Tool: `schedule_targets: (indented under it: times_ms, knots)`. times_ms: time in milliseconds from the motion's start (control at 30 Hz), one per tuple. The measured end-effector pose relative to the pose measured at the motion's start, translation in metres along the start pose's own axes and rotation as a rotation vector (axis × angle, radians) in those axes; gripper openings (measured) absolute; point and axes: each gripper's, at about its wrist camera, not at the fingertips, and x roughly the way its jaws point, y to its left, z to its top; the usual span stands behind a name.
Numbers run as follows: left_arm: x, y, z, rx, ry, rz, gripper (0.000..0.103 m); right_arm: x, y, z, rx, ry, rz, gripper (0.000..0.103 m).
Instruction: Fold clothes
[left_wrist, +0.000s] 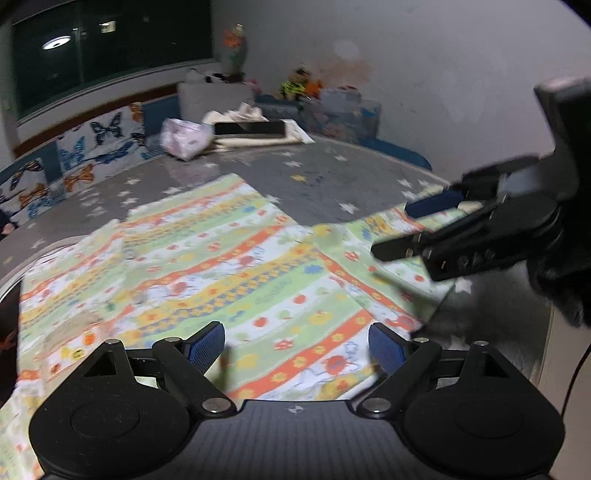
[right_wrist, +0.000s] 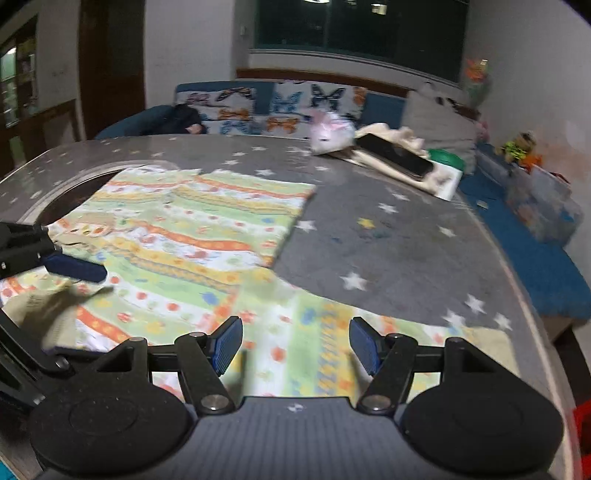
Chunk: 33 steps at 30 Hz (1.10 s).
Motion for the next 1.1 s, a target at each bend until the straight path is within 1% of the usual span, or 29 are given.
schedule_targets:
  times_ms: [67,133,200,267,367,433,467,500,567,667,800,867,900,933,967,1033,1067,1100]
  knots:
    - [-0.011,0.009,-0.003,-0.024,-0.013,0.017,0.089,0.008,0.008,0.001,-0.023,0.013,0.024,0.066]
    - [-0.020,0.018,-0.008,-0.045,-0.018,0.038,0.089,0.017,0.017,-0.001,-0.053,0.042,0.029,0.066]
    - [-0.033,0.032,-0.015,-0.070,-0.029,0.079,0.089,0.015,0.020,0.000,-0.066,0.033,0.023,0.066]
    - [-0.048,0.052,-0.022,-0.114,-0.045,0.145,0.089,0.014,0.023,0.002,-0.078,0.024,0.017,0.066]
    - [-0.071,0.081,-0.033,-0.178,-0.068,0.245,0.089,0.008,0.031,0.008,-0.089,-0.006,0.050,0.067]
    - [-0.086,0.102,-0.041,-0.225,-0.082,0.315,0.089,0.007,0.038,0.011,-0.106,-0.018,0.076,0.070]
    - [-0.095,0.115,-0.048,-0.255,-0.084,0.358,0.088,0.010,0.044,0.012,-0.122,-0.017,0.100,0.073]
    - [-0.103,0.127,-0.054,-0.285,-0.084,0.401,0.088,0.012,0.047,0.011,-0.132,-0.012,0.111,0.073]
    - [-0.118,0.149,-0.067,-0.332,-0.079,0.481,0.087,0.019,0.056,0.010,-0.154,0.003,0.127,0.073]
    - [-0.140,0.180,-0.091,-0.393,-0.059,0.618,0.085,0.023,0.063,0.007,-0.151,0.010,0.143,0.073]
    - [-0.162,0.215,-0.121,-0.488,-0.023,0.773,0.084,0.024,0.064,0.007,-0.152,0.018,0.143,0.074]
    - [-0.168,0.227,-0.133,-0.538,0.000,0.811,0.084,0.025,0.064,0.006,-0.153,0.022,0.143,0.074]
    - [-0.169,0.231,-0.138,-0.557,0.010,0.816,0.084,0.025,0.064,0.006,-0.150,0.023,0.143,0.074]
    - [-0.169,0.233,-0.142,-0.569,0.018,0.802,0.082,0.026,0.063,0.006,-0.148,0.024,0.143,0.074]
    - [-0.168,0.235,-0.145,-0.581,0.025,0.787,0.077,0.026,0.063,0.006,-0.146,0.025,0.143,0.075]
    - [-0.165,0.239,-0.151,-0.602,0.043,0.759,0.061,0.026,0.064,0.005,-0.147,0.025,0.141,0.075]
    - [-0.163,0.239,-0.153,-0.607,0.046,0.746,0.051,0.026,0.064,0.005,-0.148,0.025,0.140,0.075]
    - [-0.163,0.238,-0.154,-0.607,0.034,0.736,0.035,0.026,0.064,0.005,-0.148,0.025,0.140,0.075]
